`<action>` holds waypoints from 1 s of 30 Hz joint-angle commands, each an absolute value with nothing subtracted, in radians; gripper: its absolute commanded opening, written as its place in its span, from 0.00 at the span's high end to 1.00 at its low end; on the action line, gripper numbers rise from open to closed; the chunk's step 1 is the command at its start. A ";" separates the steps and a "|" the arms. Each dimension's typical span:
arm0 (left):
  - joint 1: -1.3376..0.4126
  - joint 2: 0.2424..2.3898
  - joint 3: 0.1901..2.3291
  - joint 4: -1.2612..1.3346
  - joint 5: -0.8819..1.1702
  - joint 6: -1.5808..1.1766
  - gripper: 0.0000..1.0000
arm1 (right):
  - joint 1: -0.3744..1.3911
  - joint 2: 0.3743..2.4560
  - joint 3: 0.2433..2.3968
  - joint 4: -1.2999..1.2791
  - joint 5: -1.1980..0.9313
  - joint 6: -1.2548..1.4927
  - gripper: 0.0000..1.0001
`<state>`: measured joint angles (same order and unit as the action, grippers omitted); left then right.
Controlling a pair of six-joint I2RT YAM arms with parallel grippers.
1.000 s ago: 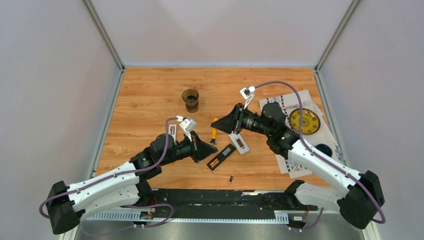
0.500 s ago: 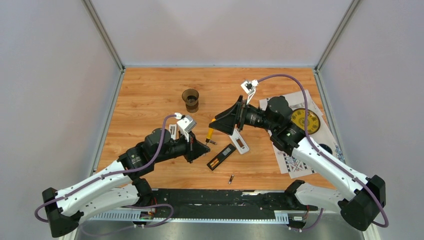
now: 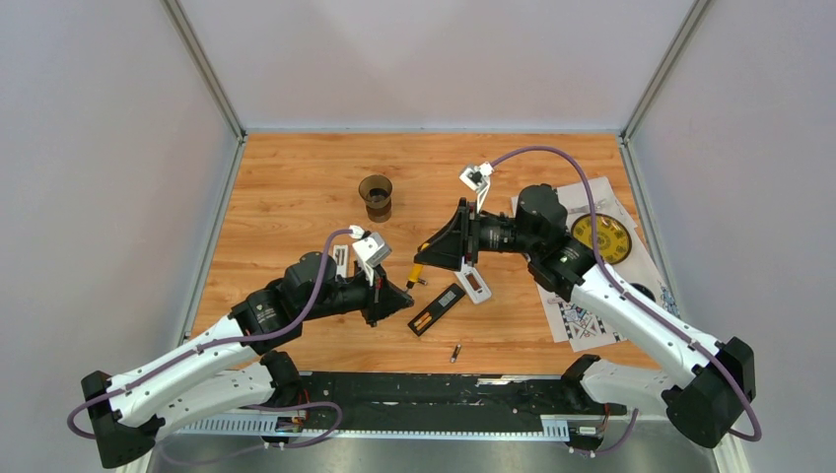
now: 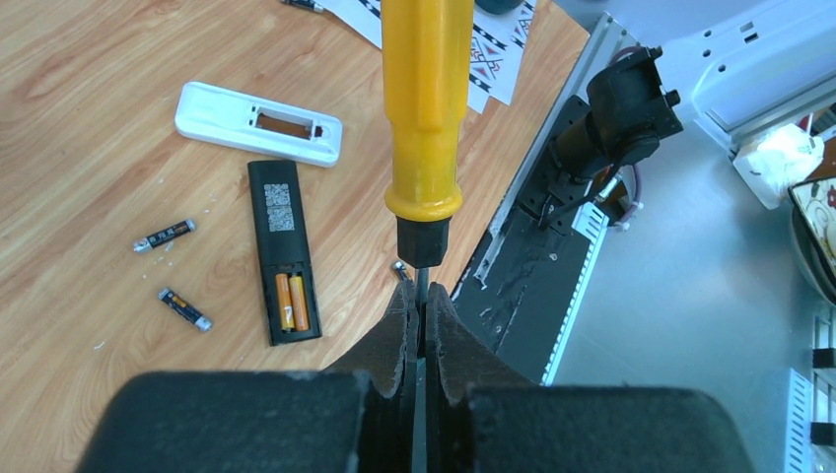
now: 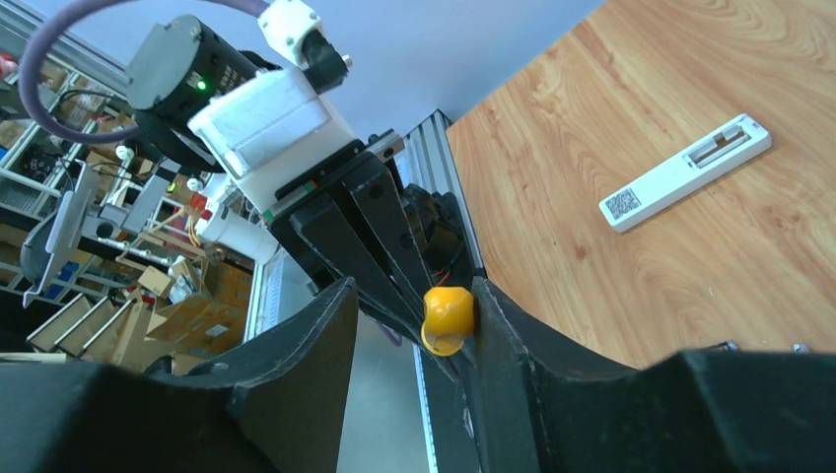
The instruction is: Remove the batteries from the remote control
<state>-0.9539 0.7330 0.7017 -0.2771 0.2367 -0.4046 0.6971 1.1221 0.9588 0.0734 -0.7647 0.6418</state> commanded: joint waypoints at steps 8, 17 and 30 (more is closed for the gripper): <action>-0.951 0.726 0.713 -0.230 0.276 -0.396 1.00 | 0.698 1.123 1.002 0.009 -0.801 0.575 0.77; -0.951 0.723 0.709 -0.270 0.213 -0.408 0.32 | 0.696 1.114 0.993 0.005 -0.750 0.565 1.00; -0.951 0.672 0.598 -0.365 0.022 -0.445 0.15 | 0.678 1.068 0.957 -0.242 -0.356 0.425 1.00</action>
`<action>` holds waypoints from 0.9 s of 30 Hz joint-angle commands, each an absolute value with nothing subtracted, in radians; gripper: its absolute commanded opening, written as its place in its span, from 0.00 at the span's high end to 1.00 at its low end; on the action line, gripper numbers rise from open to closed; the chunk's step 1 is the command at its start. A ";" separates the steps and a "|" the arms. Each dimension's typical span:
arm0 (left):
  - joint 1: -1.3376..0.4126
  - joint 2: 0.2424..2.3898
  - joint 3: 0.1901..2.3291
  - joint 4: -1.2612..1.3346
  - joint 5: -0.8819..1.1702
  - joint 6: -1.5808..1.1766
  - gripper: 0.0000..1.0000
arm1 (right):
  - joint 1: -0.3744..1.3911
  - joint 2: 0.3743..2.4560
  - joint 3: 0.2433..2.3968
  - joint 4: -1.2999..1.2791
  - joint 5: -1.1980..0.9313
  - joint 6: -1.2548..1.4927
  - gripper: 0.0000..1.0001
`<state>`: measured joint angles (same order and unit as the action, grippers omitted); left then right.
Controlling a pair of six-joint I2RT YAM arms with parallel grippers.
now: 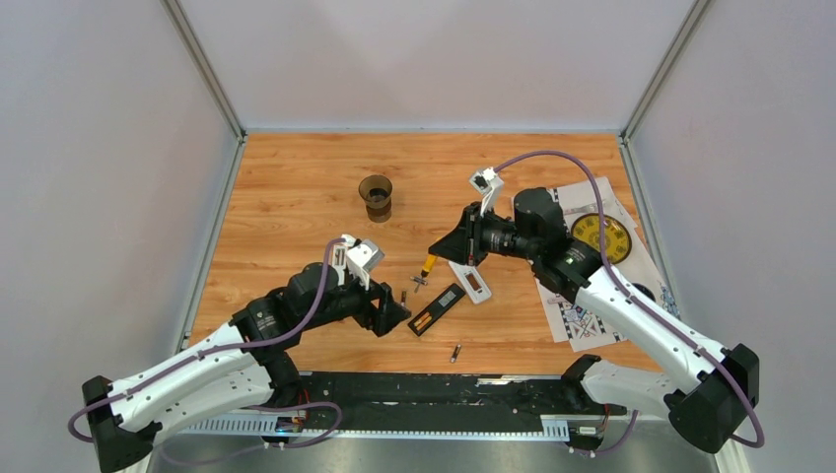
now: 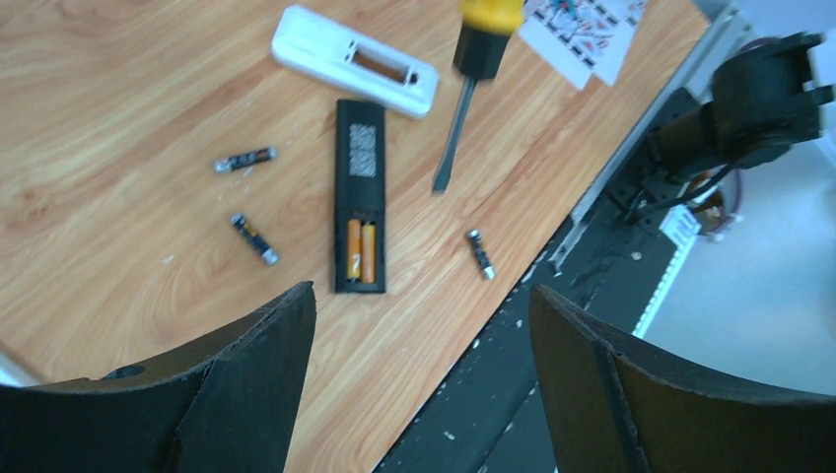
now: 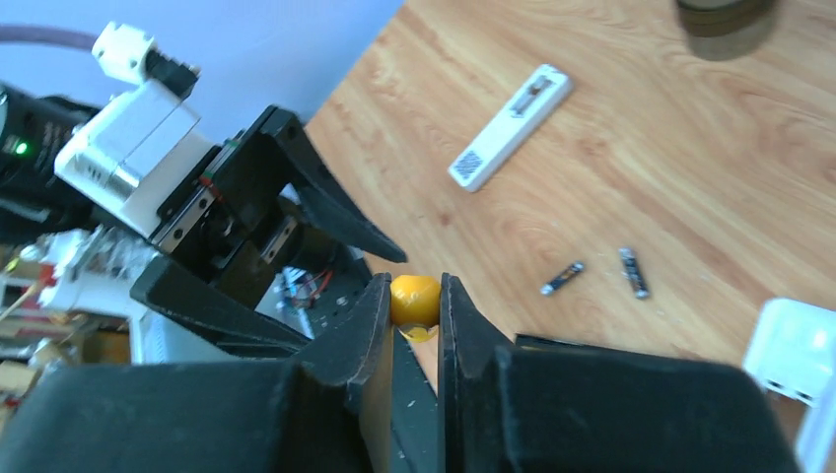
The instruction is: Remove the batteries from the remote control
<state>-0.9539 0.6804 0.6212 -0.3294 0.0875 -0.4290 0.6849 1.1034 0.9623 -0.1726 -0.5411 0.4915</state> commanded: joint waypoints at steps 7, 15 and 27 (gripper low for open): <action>-0.951 0.756 0.571 -0.399 0.003 -0.436 0.15 | 0.676 1.048 0.922 -0.276 -0.148 0.390 1.00; -0.971 0.908 0.561 -0.341 -0.066 -0.414 0.18 | 0.675 1.069 0.899 -0.284 -0.103 0.374 1.00; -1.089 1.187 0.554 -0.160 -0.181 -0.410 0.20 | 0.675 1.149 0.882 -0.227 -0.189 0.414 1.00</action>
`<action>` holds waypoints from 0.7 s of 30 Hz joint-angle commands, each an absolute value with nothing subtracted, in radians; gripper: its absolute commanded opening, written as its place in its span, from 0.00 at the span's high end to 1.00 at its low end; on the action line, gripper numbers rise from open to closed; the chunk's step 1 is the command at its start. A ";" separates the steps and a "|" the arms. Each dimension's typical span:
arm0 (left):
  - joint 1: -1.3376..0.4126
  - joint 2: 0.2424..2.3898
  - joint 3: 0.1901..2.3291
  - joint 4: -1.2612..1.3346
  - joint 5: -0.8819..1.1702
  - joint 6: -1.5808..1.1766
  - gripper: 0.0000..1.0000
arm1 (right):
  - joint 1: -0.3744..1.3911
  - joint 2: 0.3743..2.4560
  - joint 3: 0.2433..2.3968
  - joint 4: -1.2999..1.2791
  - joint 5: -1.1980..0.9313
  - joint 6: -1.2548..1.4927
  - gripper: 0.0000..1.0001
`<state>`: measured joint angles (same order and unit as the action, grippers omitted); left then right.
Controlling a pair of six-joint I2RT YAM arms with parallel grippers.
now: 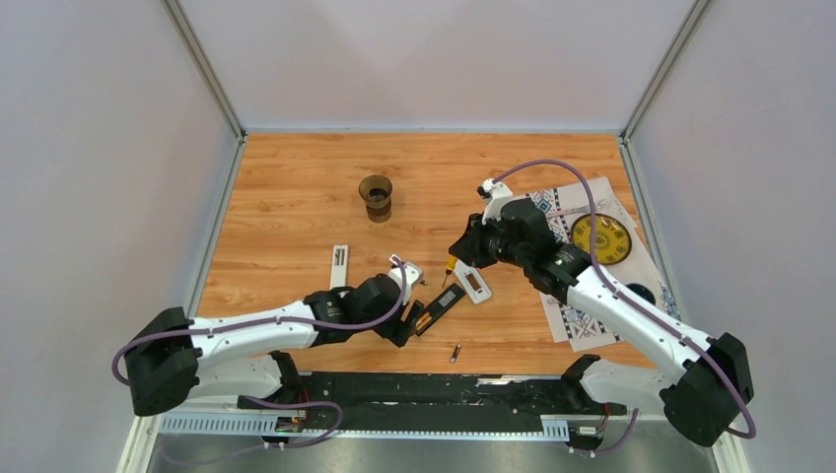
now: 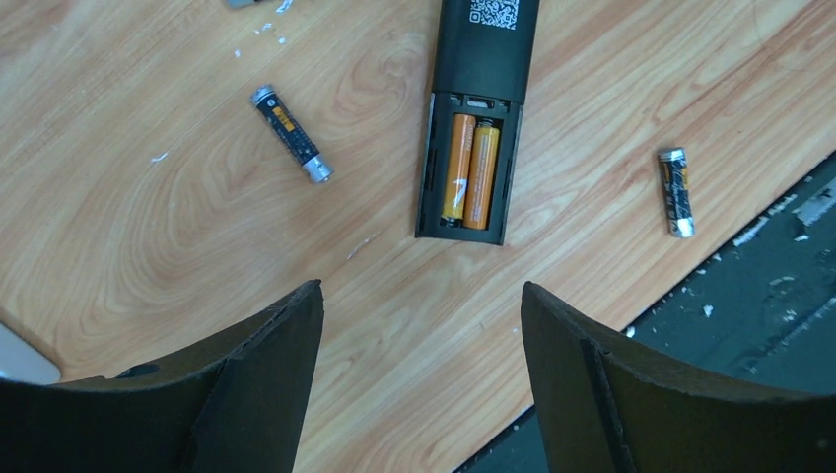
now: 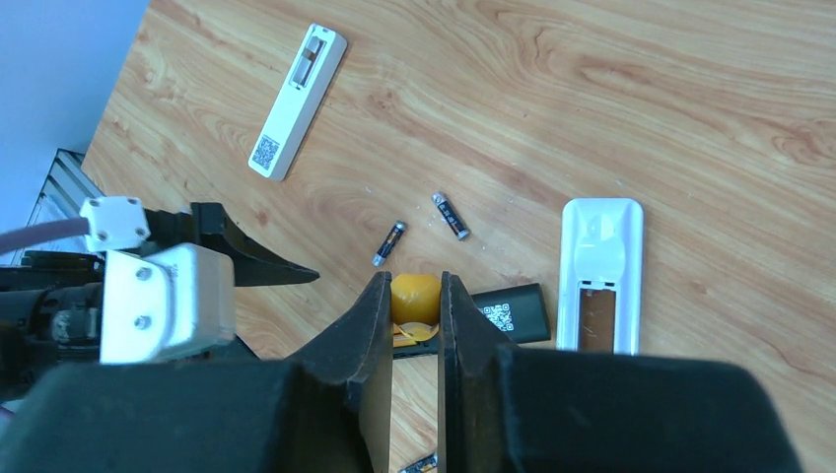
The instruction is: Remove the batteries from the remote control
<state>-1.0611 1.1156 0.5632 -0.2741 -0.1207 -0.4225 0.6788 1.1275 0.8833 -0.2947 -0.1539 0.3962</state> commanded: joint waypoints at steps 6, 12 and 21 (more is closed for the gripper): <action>-1.132 1.296 0.572 -0.101 -0.227 -0.399 0.24 | 0.672 1.193 0.873 -0.198 -0.235 0.448 1.00; -1.190 1.394 0.606 -0.084 -0.296 -0.408 0.28 | 0.670 1.226 0.847 -0.149 -0.278 0.480 1.00; -1.212 1.474 0.606 -0.037 -0.284 -0.434 0.54 | 0.666 1.269 0.824 -0.137 -0.279 0.486 1.00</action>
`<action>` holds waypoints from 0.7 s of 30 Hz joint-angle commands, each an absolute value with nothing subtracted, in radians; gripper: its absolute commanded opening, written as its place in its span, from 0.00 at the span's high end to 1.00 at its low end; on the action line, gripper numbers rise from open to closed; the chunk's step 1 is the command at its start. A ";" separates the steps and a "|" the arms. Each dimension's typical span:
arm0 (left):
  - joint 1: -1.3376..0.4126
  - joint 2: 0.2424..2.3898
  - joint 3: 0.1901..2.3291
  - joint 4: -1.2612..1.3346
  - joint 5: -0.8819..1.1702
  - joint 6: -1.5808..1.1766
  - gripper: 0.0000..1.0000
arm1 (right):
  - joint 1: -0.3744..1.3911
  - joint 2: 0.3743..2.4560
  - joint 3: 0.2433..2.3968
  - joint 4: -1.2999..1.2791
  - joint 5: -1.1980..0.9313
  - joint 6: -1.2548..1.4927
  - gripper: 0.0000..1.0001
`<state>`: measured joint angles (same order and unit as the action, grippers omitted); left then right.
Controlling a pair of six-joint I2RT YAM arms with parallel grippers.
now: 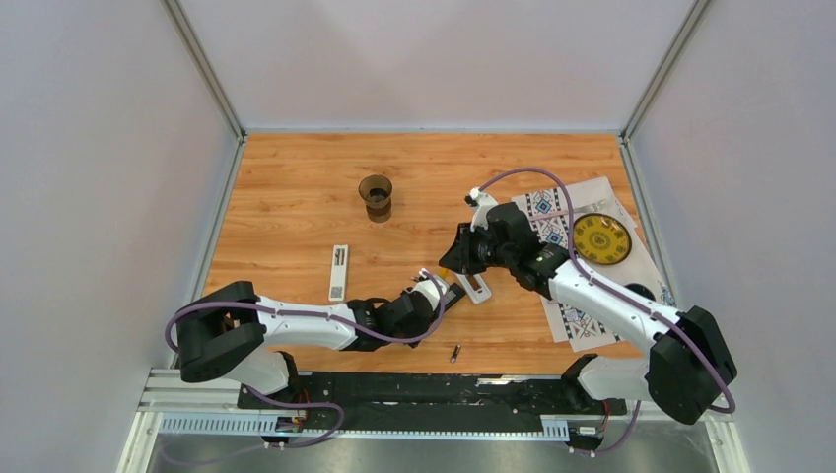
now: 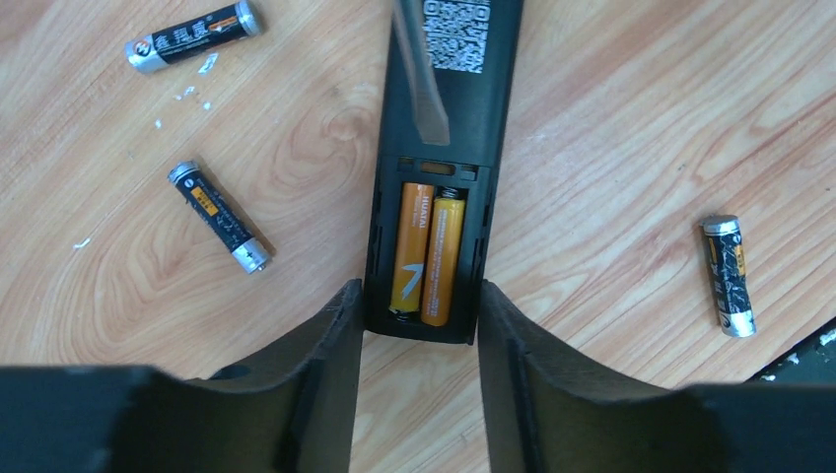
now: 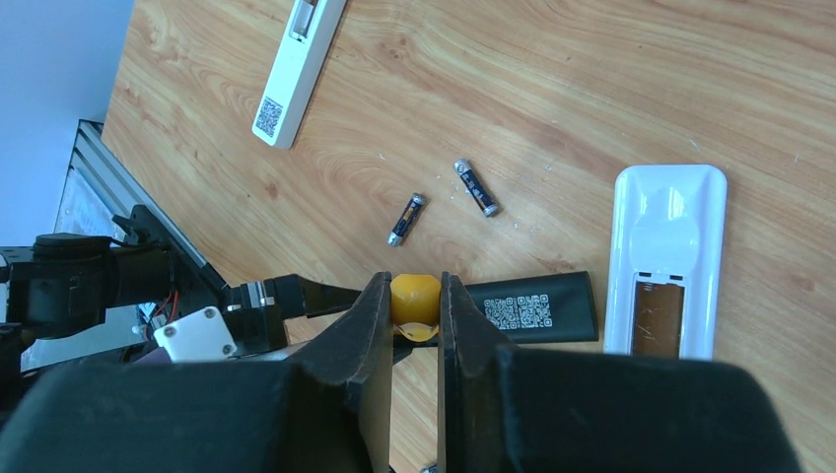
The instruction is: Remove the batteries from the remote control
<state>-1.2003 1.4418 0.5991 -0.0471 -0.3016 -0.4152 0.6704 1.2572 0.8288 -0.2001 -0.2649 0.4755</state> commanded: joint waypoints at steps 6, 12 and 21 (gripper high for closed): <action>-1.212 1.454 0.595 -0.041 -0.281 -0.428 0.71 | 0.661 1.292 0.812 -0.123 -0.290 0.485 1.00; -1.213 1.442 0.581 -0.038 -0.282 -0.436 0.83 | 0.661 1.333 0.784 -0.071 -0.310 0.509 1.00; -1.215 1.443 0.583 -0.041 -0.282 -0.439 0.90 | 0.661 1.385 0.741 -0.014 -0.310 0.529 1.00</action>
<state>-1.2087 1.4445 0.5980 -0.0322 -0.3069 -0.4194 0.6643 1.3731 0.7456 -0.0853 -0.3061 0.5224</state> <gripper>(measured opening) 0.461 0.165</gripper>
